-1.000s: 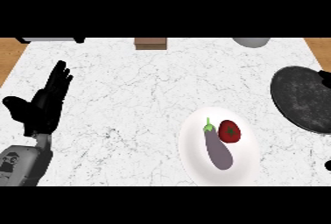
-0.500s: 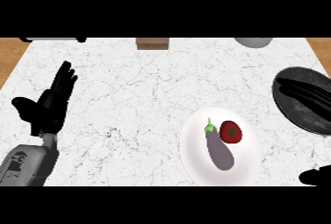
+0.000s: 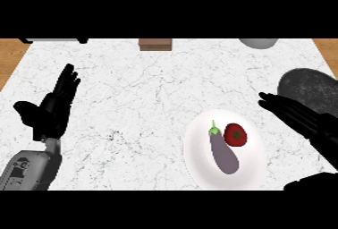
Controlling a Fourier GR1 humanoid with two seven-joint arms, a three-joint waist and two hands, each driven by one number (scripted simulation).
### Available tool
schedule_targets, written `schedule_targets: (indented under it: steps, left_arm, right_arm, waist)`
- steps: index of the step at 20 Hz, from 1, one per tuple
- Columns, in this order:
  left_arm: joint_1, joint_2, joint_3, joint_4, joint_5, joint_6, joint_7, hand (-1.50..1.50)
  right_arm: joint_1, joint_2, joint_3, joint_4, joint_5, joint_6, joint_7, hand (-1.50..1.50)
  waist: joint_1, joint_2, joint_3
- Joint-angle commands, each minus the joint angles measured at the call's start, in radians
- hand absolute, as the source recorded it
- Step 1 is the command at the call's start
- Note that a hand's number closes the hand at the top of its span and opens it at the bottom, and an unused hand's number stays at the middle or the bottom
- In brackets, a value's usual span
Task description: Pick the tomato from the plate and place it in the pan
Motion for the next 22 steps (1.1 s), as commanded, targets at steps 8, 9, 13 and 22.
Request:
schedule_targets:
  steps: [8,9,13,22]
  left_arm:
    - [0.042,0.0,0.066,-0.038,-0.016,-0.068,0.012,0.0]
    - [-0.009,-0.02,0.066,0.034,-0.027,-0.071,-0.018,0.0]
    - [-0.03,-0.021,0.074,-0.014,-0.036,-0.061,0.05,0.0]
    - [0.007,-0.052,0.104,0.011,-0.057,-0.115,0.005,0.0]
  right_arm:
    - [-0.065,0.11,-0.025,0.169,0.158,0.094,0.008,-1.5]
    - [-0.108,0.141,0.008,0.227,0.202,0.08,-0.012,-1.5]
    - [-0.116,0.145,0.004,0.342,0.222,0.106,-0.128,-1.5]
    - [-0.058,0.227,0.06,0.332,0.414,0.1,-0.165,-1.5]
  waist:
    - [0.003,0.0,0.0]
    - [0.003,0.001,0.0]
    - [0.005,0.002,0.0]
    - [0.0,0.0,0.0]
